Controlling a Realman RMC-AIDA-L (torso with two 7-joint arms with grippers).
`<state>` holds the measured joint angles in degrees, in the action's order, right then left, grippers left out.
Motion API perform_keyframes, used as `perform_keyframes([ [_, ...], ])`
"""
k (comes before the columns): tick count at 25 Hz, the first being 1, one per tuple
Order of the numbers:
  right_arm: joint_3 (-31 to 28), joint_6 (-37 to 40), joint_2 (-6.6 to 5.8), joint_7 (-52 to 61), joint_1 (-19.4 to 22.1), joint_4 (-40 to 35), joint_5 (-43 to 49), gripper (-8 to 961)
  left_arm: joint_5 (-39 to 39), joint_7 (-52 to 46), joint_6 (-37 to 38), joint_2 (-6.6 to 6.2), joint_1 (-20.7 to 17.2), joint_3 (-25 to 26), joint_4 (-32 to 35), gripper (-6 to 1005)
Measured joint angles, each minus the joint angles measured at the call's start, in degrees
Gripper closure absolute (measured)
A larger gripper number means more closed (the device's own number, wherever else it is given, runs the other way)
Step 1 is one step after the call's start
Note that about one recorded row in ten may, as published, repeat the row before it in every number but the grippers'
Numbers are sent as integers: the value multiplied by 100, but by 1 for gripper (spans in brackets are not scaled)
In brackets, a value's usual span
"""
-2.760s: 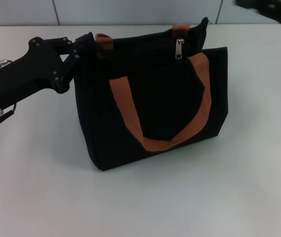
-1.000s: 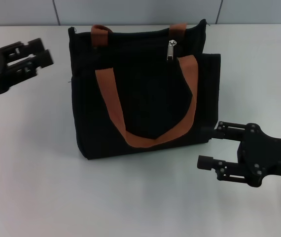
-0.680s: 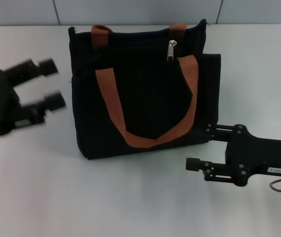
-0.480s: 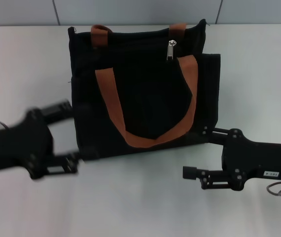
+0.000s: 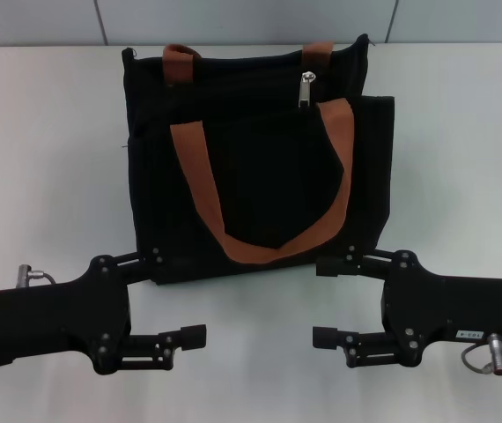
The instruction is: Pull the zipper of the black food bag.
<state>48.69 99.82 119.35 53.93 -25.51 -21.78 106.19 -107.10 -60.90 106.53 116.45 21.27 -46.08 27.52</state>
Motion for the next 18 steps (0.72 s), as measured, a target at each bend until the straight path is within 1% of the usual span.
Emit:
perform_keyframes([
  [8,53,-104,1,-88,-16,100,-3,128,-143,10,-33,5,20,-12,-1,167],
  [12,57,-152,1,-89,-16,110,-3,127,-241,13,-155,42,40,-15,-1,167],
  [18,55,-153,1,-91,-18,112,-3,127,-248,16,-175,53,52,-16,-1,167],
])
